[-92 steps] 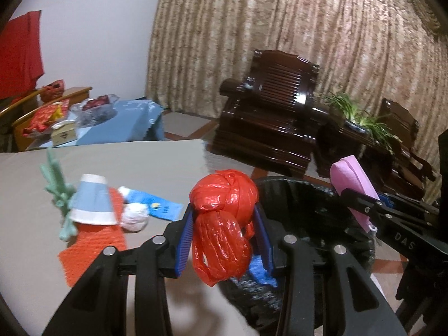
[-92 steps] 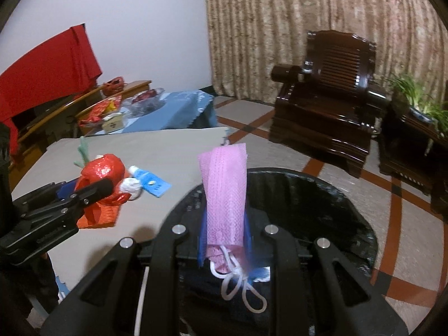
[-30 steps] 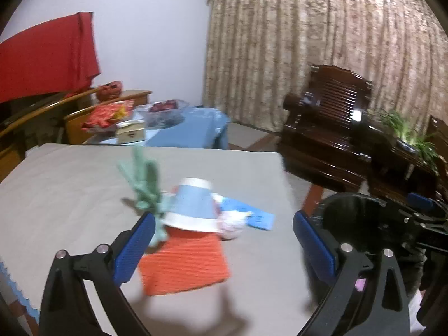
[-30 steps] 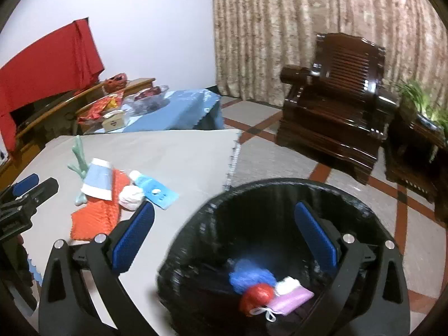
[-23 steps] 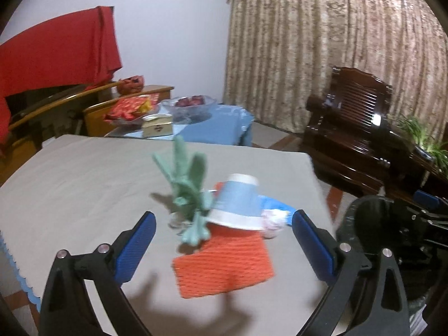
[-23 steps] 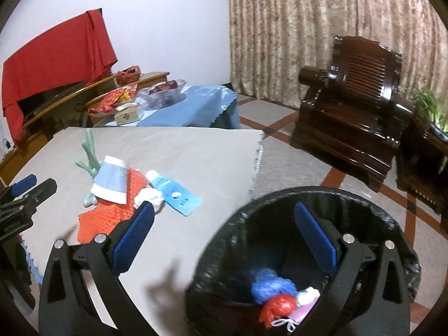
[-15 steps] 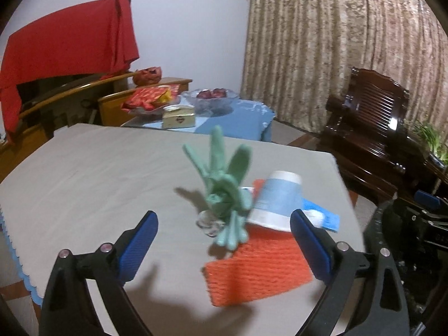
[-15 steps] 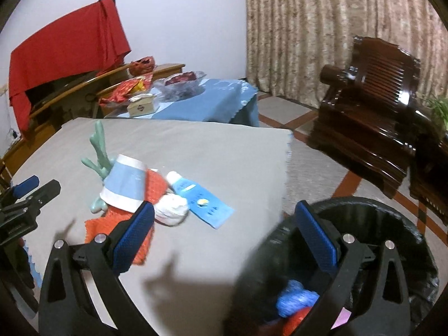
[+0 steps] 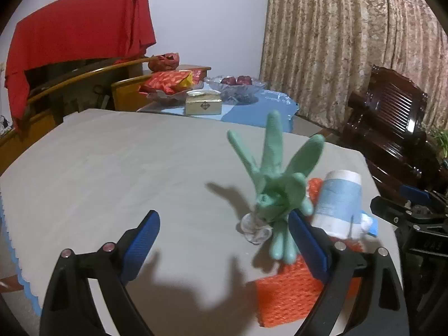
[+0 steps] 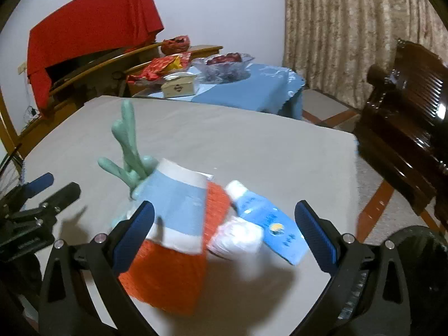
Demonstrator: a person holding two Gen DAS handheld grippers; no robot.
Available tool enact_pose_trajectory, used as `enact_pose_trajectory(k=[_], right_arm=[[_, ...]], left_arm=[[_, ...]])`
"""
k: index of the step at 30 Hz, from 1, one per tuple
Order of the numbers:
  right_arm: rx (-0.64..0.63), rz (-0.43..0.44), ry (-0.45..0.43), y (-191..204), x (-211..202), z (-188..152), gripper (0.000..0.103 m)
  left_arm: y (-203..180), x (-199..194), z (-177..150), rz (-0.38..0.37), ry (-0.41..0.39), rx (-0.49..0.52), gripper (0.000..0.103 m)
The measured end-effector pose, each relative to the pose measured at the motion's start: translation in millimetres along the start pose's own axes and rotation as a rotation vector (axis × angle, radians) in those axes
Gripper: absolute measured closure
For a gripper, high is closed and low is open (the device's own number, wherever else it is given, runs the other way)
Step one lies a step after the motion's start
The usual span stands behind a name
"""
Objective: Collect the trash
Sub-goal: 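Return both tools to the table and close the right tool on the paper cup, then grasp the green rubber glove with the left tool while the right tool lifts the cup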
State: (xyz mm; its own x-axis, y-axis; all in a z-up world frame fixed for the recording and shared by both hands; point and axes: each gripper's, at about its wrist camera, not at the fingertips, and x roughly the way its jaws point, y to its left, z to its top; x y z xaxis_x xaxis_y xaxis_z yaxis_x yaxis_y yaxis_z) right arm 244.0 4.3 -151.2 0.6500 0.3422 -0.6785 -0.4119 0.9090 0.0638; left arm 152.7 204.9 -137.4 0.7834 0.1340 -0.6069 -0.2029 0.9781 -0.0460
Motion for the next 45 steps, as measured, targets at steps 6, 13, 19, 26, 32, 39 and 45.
enact_pose_trajectory(k=[6,13,19,26,32,39,45], right_arm=[[0.012,0.042,0.017,12,13,7,0.006],[0.008,0.046,0.052,21,33,6,0.006],[0.009,0.090,0.093,26,47,4,0.008],[0.007,0.166,0.115,29,47,1,0.040],[0.022,0.190,0.085,15,31,5,0.047],[0.040,0.138,0.064,-8,16,10,0.047],[0.049,0.115,0.057,-22,11,7,0.047]], left_arm=[[16,10,-1,0.018,0.014,-0.021,0.012],[22,16,-5,0.024,0.021,-0.019,0.012],[22,18,-5,0.016,0.022,-0.024,0.012],[15,17,-3,-0.004,0.018,-0.024,0.012],[3,17,5,-0.041,0.006,-0.019,0.012],[-23,26,14,-0.102,0.001,-0.005,0.012],[-43,40,22,-0.138,0.013,0.004,0.030]])
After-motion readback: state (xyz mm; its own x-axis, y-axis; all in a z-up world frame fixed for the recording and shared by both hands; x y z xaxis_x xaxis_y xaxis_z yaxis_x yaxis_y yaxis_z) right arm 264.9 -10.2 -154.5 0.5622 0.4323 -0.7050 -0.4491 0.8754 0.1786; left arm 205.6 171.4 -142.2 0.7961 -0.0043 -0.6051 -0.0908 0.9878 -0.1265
